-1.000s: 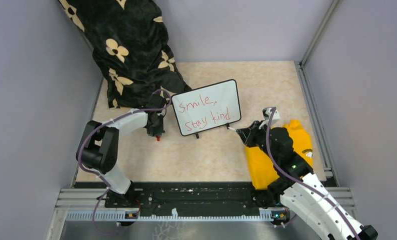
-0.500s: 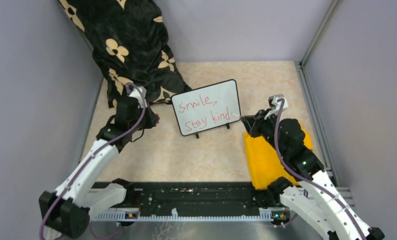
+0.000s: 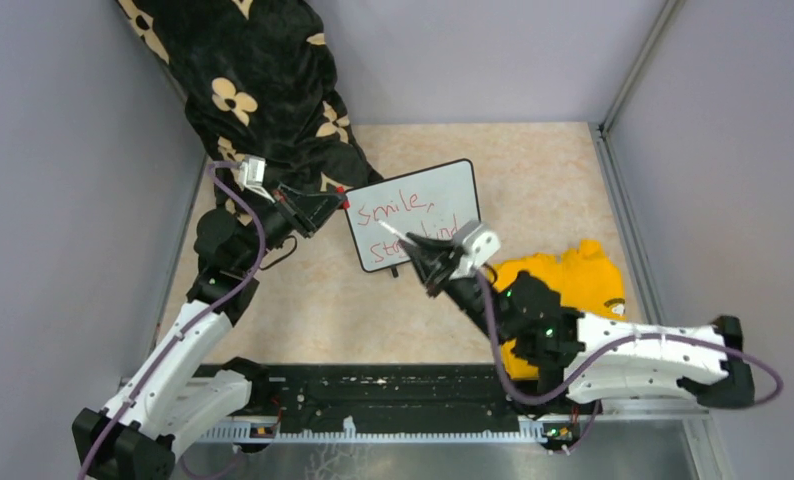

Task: Write a sentence on the whiteboard
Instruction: Close the whiteboard marker at the center of the board.

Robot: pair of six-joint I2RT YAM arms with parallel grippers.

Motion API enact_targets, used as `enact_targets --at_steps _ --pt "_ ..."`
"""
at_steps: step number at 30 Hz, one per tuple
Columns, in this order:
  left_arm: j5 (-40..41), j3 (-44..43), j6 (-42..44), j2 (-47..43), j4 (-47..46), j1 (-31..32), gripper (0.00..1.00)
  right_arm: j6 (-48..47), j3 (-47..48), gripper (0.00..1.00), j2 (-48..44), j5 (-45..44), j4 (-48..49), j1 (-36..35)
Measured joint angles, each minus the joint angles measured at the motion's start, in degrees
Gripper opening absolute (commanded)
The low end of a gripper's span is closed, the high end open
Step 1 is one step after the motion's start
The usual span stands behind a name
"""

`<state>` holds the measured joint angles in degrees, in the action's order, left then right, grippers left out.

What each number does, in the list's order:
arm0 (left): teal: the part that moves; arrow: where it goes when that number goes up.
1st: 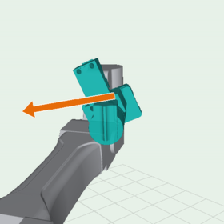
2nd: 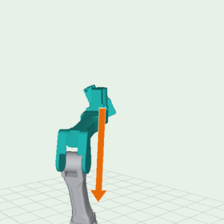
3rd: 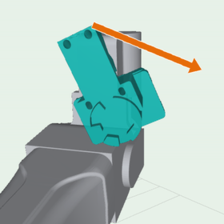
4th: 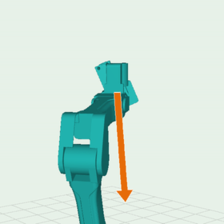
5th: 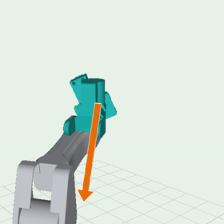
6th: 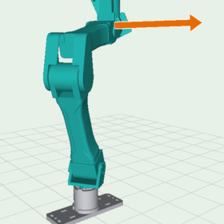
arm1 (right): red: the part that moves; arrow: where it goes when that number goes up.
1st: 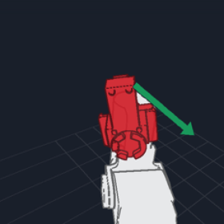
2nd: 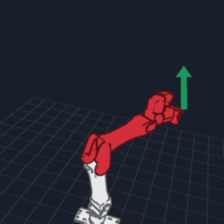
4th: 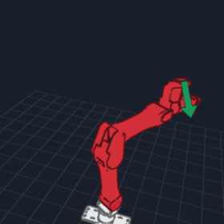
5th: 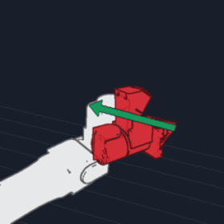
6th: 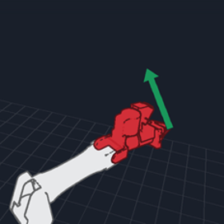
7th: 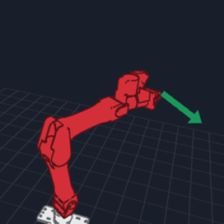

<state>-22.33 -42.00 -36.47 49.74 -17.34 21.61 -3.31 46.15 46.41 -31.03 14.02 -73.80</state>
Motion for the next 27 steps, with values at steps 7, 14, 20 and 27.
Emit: enact_targets --at_steps 7,14,20,27 --pt "-4.5 3.4 -13.9 -3.3 -12.4 0.0 0.00 -45.0 -8.2 0.00 19.5 -14.9 51.3 -21.9" --pt "-4.5 4.6 -22.8 -7.6 -18.6 0.0 0.00 -63.7 -11.2 0.00 28.5 -16.8 69.9 -24.3" --pt "-4.3 7.4 -30.9 -8.3 -24.6 0.0 0.00 -66.9 -11.7 0.00 28.5 -15.9 73.9 -23.7" --pt "-4.3 10.2 -38.7 -6.5 -27.6 0.0 0.00 -60.3 -12.1 0.00 26.6 -13.1 73.2 -21.8"
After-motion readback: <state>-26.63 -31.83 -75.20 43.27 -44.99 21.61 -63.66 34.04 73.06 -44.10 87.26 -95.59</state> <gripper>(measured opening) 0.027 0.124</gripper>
